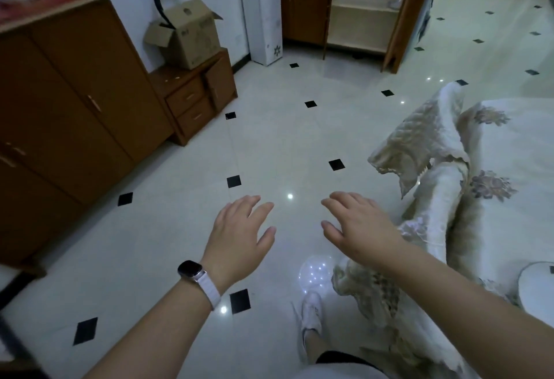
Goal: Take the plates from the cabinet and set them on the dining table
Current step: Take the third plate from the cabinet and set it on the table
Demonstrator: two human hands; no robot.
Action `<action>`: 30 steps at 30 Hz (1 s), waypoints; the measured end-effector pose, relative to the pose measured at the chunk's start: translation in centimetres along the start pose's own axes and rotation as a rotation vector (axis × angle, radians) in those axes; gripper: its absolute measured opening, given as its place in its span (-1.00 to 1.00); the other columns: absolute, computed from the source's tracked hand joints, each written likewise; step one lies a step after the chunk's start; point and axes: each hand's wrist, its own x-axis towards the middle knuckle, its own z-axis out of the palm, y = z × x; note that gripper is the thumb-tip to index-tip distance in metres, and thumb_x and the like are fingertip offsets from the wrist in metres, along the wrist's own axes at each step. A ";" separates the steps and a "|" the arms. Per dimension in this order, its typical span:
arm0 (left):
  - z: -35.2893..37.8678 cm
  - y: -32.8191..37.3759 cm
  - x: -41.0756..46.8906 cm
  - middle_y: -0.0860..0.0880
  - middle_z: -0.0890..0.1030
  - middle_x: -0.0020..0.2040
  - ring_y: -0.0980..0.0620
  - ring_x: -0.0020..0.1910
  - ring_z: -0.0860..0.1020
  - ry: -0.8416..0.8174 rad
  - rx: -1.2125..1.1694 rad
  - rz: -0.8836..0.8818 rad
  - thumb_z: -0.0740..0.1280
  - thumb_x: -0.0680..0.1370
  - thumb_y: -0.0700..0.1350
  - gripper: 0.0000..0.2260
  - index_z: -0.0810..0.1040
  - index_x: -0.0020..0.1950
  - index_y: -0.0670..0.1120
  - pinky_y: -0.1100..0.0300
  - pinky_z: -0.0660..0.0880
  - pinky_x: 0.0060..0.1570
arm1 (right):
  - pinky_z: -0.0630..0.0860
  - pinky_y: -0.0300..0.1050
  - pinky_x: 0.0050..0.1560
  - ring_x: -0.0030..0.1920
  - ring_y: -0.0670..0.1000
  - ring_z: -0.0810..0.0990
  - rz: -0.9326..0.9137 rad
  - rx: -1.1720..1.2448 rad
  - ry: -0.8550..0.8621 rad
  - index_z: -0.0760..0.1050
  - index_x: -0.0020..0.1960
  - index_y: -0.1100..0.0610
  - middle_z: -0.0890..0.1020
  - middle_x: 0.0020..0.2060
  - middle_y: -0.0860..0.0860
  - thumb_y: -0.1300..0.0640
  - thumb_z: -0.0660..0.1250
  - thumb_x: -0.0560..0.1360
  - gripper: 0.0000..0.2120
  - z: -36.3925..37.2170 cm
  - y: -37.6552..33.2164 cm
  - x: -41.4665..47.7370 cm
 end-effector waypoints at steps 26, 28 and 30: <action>5.5 2.9 35.0 -0.14 0.54 0.30 -0.15 0.30 0.46 -0.133 0.021 0.260 0.35 0.54 -0.01 -0.64 0.53 0.31 -0.07 -0.04 0.30 0.32 | 0.30 0.02 0.25 0.29 0.11 0.43 0.242 0.201 0.067 0.44 0.36 0.08 0.50 0.31 0.02 -0.09 0.23 0.56 -0.57 -1.0 19.3 21.6; 6.1 1.8 36.7 -0.15 0.55 0.29 -0.17 0.28 0.47 -0.131 0.007 0.266 0.37 0.53 -0.03 -0.64 0.54 0.30 -0.09 -0.06 0.31 0.31 | 0.30 0.02 0.23 0.29 0.11 0.42 0.262 0.206 0.073 0.44 0.36 0.09 0.49 0.32 0.02 -0.08 0.24 0.56 -0.57 -1.2 19.6 23.3; 6.9 0.6 38.6 -0.17 0.56 0.28 -0.19 0.28 0.48 -0.127 -0.011 0.267 0.37 0.52 -0.03 -0.64 0.55 0.30 -0.10 -0.08 0.32 0.30 | 0.32 0.02 0.22 0.28 0.11 0.43 0.271 0.202 0.074 0.44 0.35 0.09 0.49 0.31 0.02 -0.07 0.24 0.57 -0.58 -1.4 19.9 25.4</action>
